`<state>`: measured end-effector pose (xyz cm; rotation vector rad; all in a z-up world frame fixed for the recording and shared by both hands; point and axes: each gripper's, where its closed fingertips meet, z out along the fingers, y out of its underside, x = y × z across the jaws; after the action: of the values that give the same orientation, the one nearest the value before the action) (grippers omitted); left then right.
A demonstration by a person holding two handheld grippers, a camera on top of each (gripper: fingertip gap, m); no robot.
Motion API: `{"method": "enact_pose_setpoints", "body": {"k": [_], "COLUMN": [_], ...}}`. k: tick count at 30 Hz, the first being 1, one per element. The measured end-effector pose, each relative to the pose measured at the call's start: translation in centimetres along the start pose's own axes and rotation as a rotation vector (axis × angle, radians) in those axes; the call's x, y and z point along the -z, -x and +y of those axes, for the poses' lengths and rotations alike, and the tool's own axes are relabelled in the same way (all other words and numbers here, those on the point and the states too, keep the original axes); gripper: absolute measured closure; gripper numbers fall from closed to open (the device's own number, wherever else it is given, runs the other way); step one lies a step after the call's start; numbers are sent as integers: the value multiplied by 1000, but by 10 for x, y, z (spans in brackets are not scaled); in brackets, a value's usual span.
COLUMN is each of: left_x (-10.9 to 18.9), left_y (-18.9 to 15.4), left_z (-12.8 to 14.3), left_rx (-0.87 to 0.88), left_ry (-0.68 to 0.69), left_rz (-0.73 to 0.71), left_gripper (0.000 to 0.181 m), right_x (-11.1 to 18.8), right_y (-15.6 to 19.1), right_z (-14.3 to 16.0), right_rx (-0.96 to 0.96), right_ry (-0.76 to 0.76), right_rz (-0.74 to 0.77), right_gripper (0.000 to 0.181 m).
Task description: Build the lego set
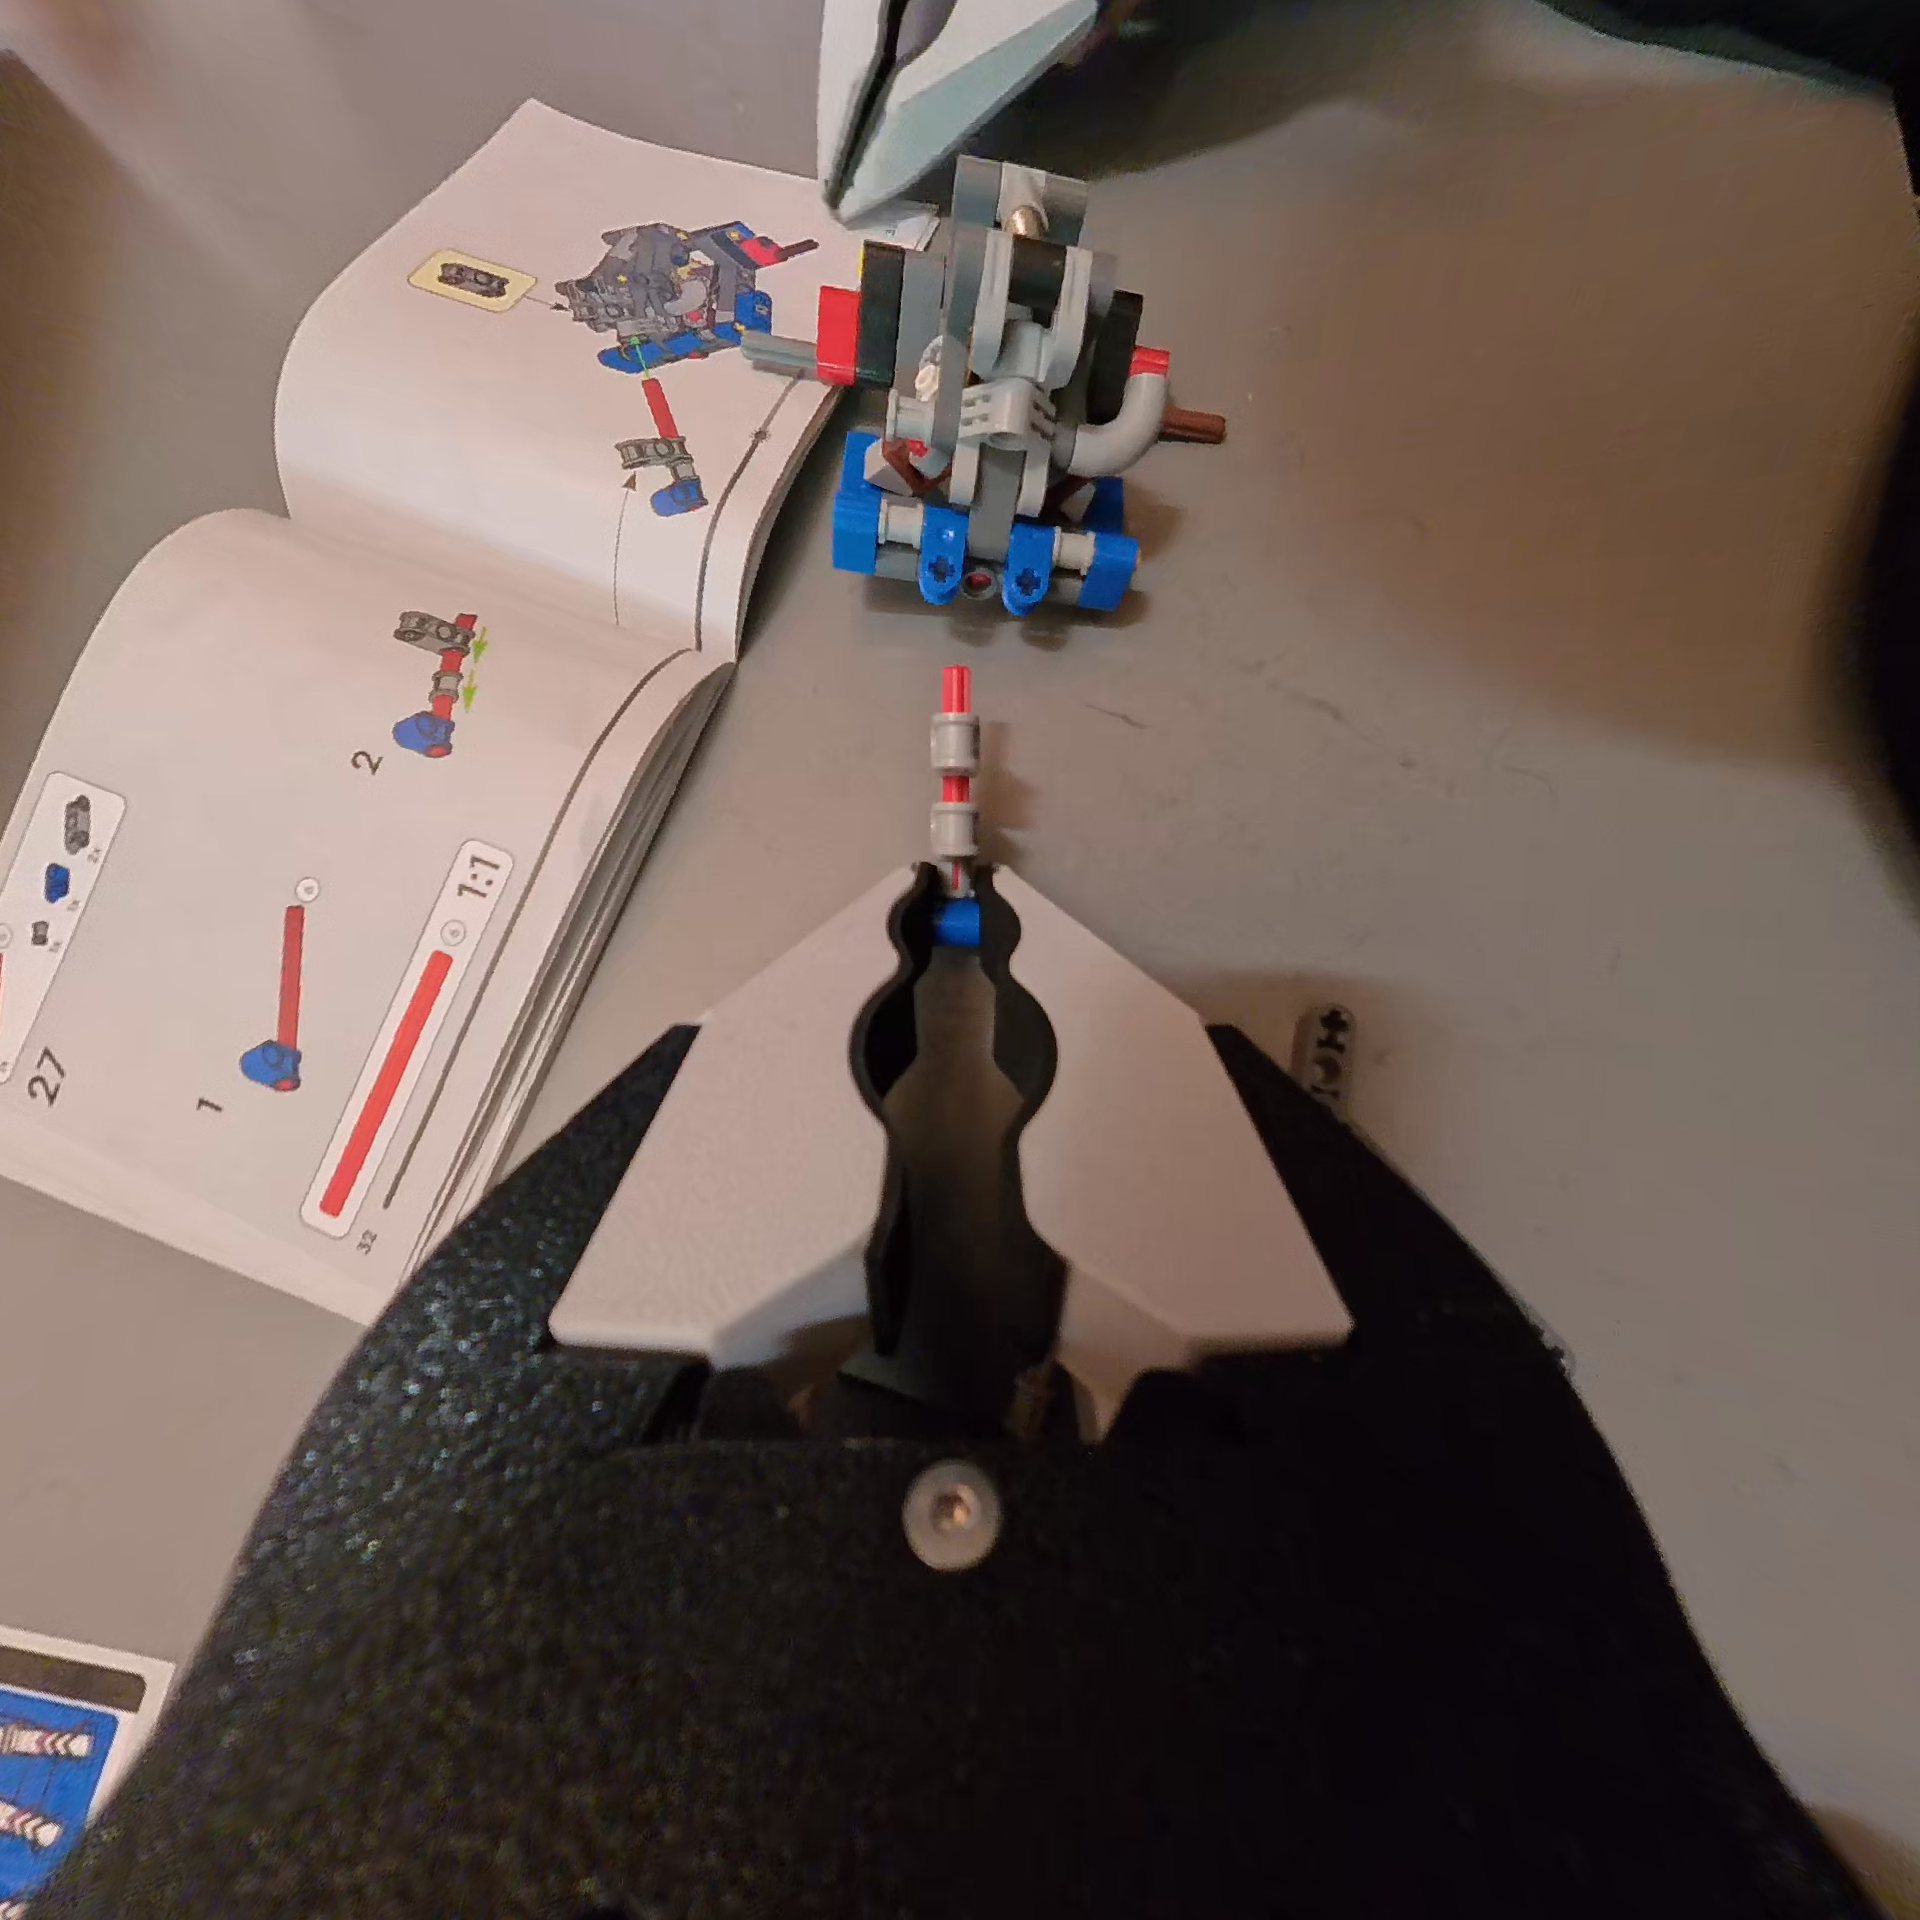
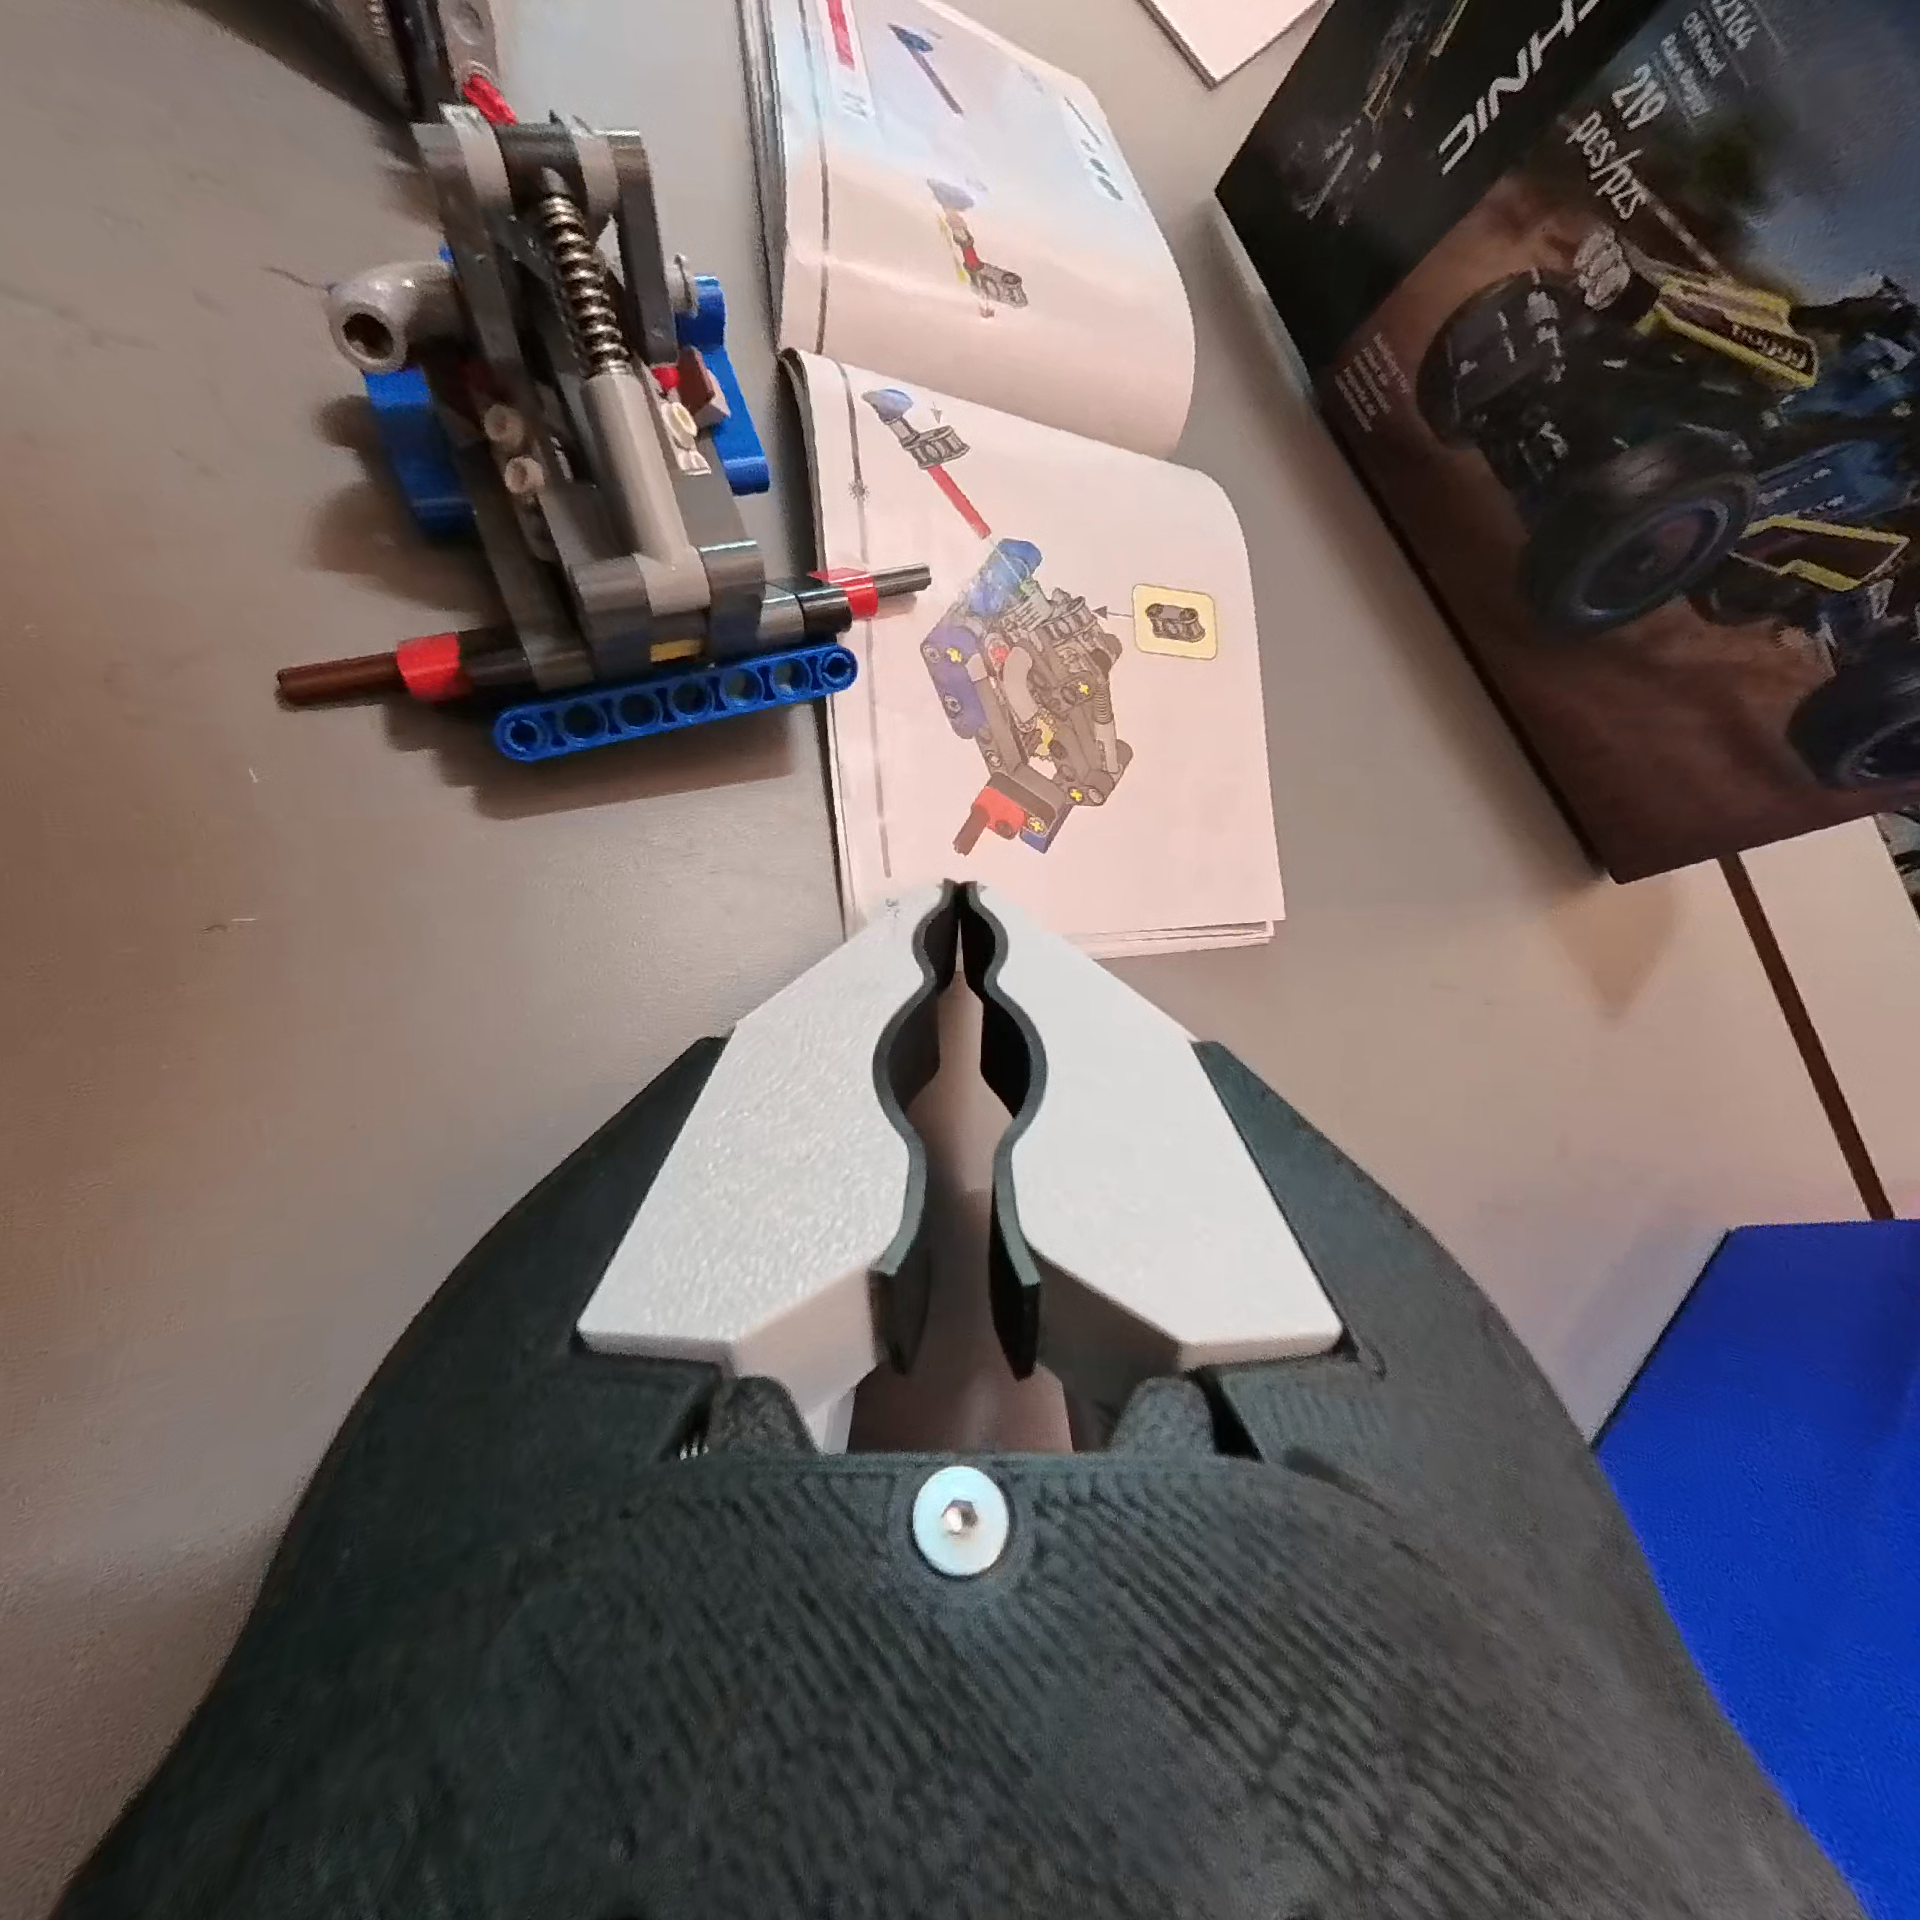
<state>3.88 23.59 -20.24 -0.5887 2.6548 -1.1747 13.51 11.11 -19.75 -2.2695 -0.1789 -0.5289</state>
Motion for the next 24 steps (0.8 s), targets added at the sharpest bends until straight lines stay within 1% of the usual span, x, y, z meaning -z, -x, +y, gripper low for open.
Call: {"method": "enact_pose_setpoints", "body": {"k": [10,13,17,24], "left_x": [0,0,0,0], "left_y": [0,0,0,0], "left_z": [0,0,0,0], "left_rx": [1,1,1,1], "left_ry": [0,0,0,0], "left_rz": [1,1,1,1], "left_gripper": [176,176,176,176], "right_x": [-1,2,4,3], "right_y": [-10,-15,-14,1], "right_z": [4,-1,-8,-17], "right_rx": [41,39,53,99], "right_ry": [37,7,-29,-74], "right_rz": [79,111,106,39], "right_gripper": [181,181,181,181]}}
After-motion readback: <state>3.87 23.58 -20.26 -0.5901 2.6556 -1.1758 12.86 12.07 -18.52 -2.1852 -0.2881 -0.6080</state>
